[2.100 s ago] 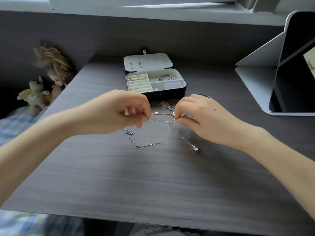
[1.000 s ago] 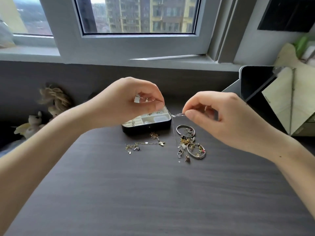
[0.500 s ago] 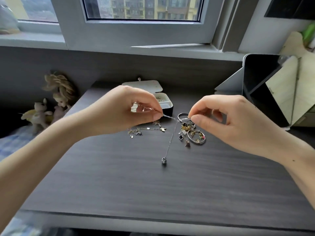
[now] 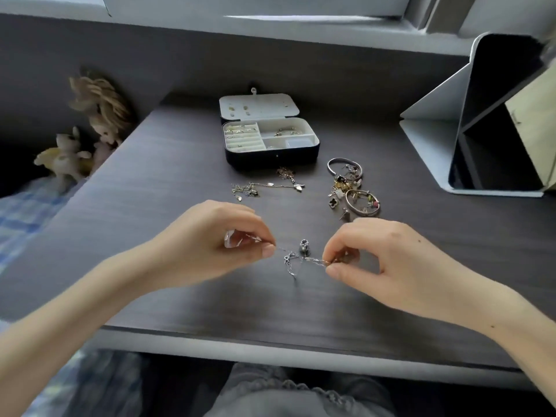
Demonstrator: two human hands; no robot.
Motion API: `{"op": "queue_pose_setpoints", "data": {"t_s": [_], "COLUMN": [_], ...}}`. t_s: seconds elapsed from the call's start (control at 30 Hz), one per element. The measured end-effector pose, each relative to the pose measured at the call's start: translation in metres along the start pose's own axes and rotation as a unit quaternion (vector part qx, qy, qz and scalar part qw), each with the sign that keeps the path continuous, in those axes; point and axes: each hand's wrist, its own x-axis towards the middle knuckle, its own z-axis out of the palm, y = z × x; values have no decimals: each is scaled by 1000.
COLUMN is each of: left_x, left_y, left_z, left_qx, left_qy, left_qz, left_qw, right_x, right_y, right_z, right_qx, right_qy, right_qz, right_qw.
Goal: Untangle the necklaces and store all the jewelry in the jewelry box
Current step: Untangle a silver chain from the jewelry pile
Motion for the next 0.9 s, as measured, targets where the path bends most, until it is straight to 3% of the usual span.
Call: {"op": "queue_pose_setpoints", "data": {"t_s": [0.43,0.9], "left_x": [-8,9], "left_y": [-12,-23], "left_z": [4,-14], "left_qx": [74,-8], "left_qy": [-76,-32], "left_qz": [80,24], "left_qw": [991,999], "right_x": [-3,14], "right_y": [0,10], "right_z": [21,26], "right_qx": [-52,-64], "right_qy": [-56,-54], "right_qz": [-11,-29], "right_qw": [997,996]}}
